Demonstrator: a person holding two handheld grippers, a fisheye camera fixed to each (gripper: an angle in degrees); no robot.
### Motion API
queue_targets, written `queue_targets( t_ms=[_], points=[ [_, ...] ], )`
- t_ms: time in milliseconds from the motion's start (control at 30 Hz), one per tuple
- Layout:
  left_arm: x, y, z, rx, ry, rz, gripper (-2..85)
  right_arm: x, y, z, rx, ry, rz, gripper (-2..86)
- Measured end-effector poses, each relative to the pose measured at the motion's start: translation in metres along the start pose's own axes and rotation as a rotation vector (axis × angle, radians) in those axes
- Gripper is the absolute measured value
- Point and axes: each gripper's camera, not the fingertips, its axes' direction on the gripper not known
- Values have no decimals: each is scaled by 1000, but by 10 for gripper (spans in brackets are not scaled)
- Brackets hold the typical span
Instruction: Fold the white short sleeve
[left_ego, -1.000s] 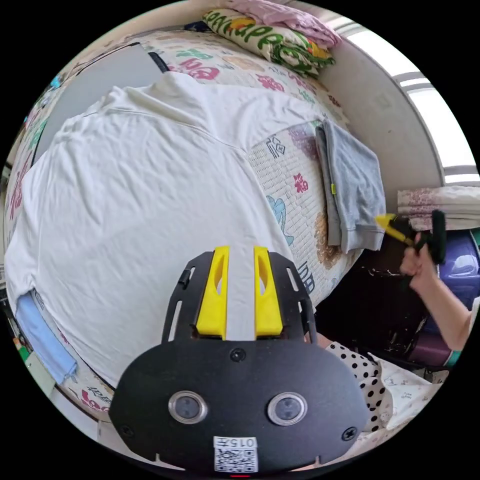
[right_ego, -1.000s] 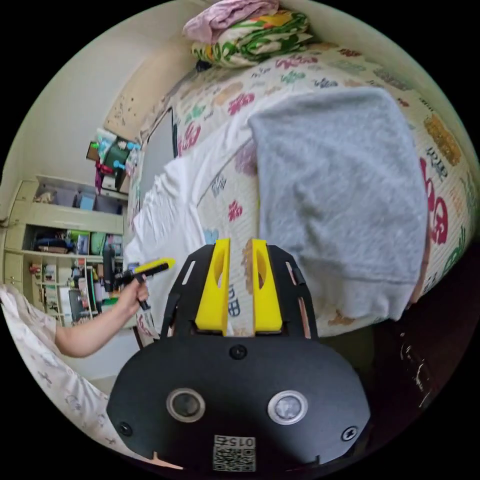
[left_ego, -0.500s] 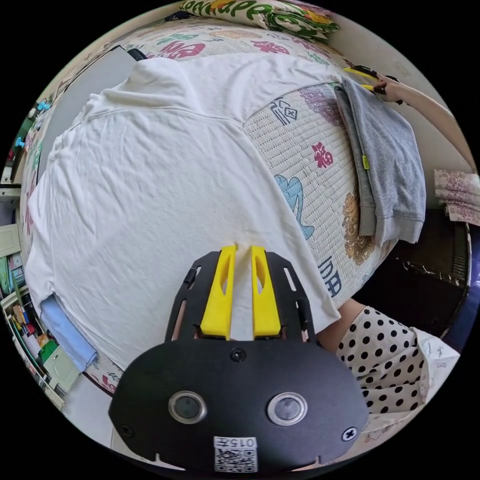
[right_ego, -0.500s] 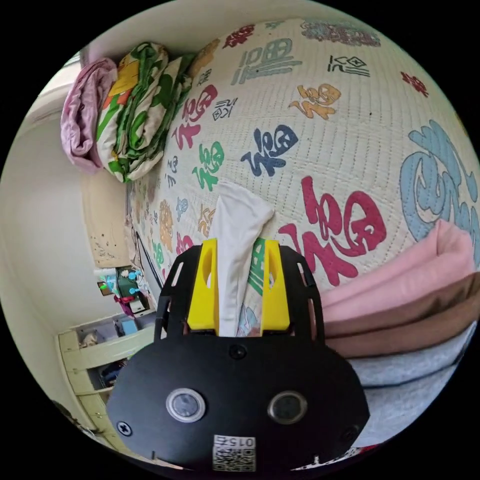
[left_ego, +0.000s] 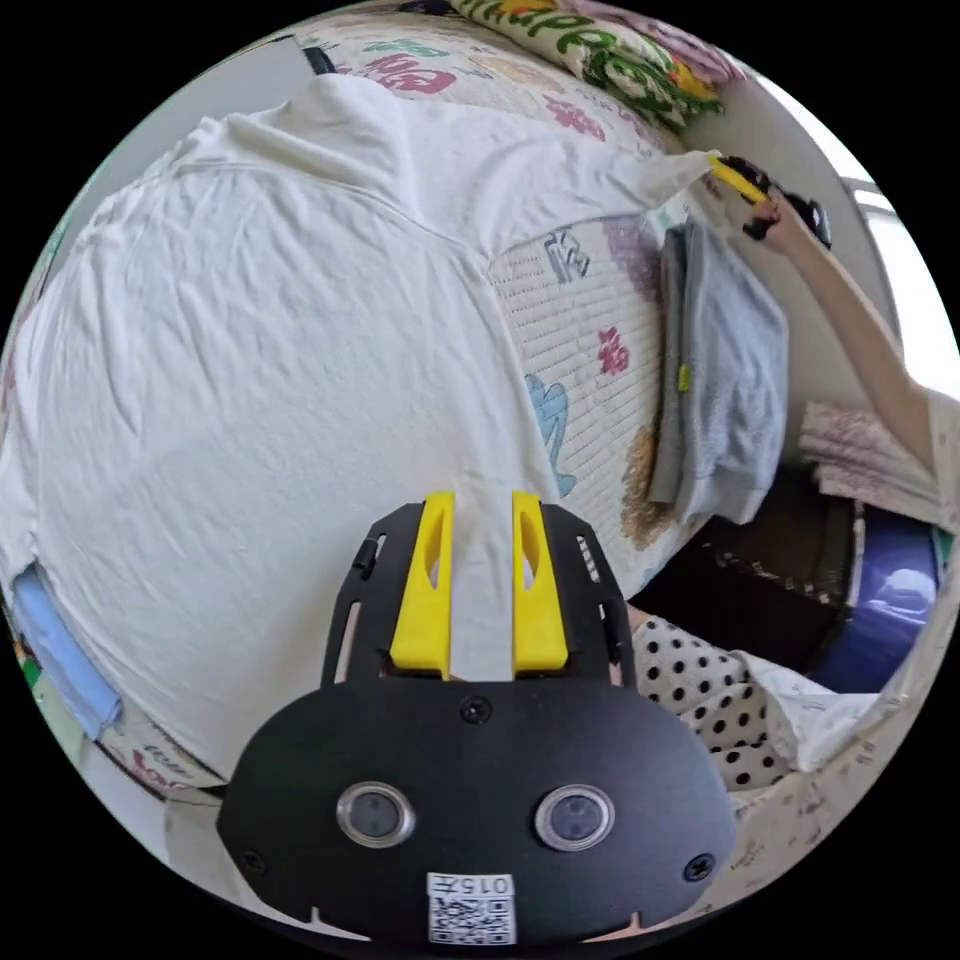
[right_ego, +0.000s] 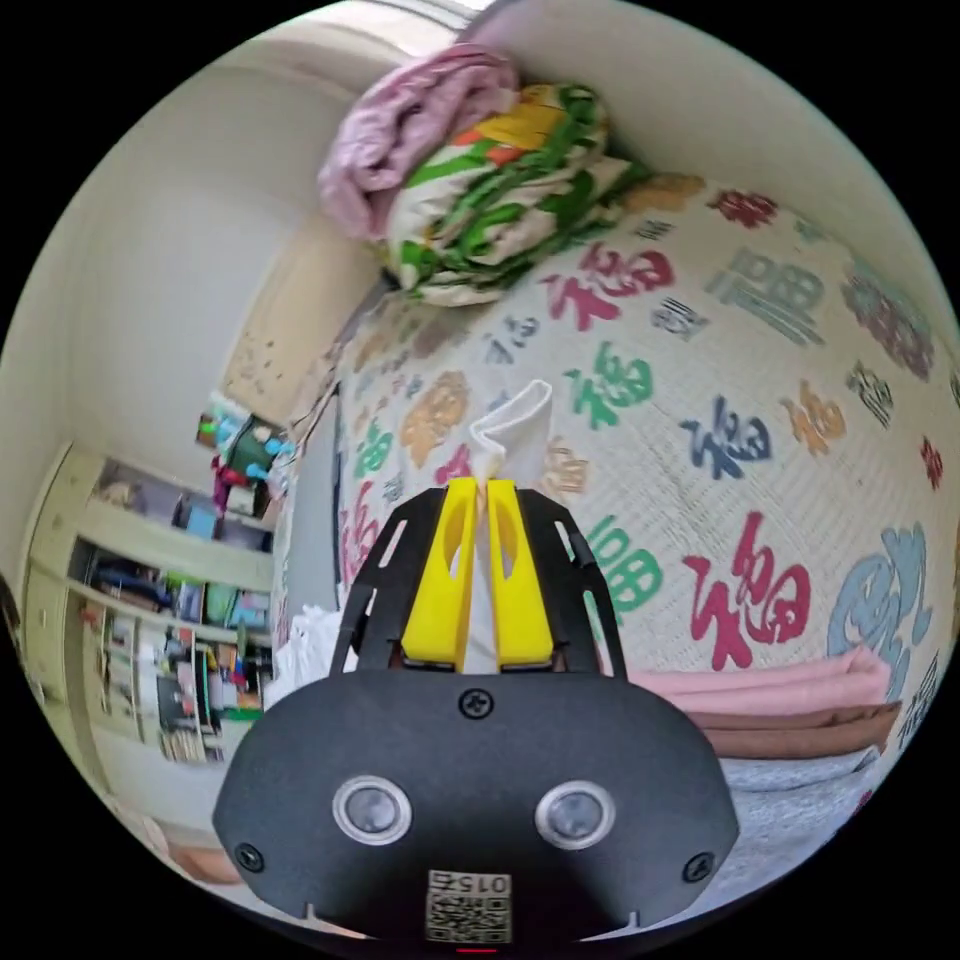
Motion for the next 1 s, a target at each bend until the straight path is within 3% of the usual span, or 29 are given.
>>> queue_targets(
  t_ms=[167,367,600,800,900,1000],
  points=[
    [-57,4,-145,405,578,-52,137,-125,130,-32,-79,-313,-552,7],
    [-101,4,-242,648,929,-193,229,-190,354,5,-327,-267,-959,6],
    [-152,8,-251,585,1064,-393,145,-177,515,42,-487,-163,-1103,6],
    [-163,33,-305,482,992,-296,34,-172,588,44,-528,-54,-1285,6],
    [-165,61,-336,450,971,-223,3,-180,607,41,-555,-84,-1288,6],
    [-168,106,-377,445,825,-153,-2,-196,627,36,-614,-187,-1278,6]
  ],
)
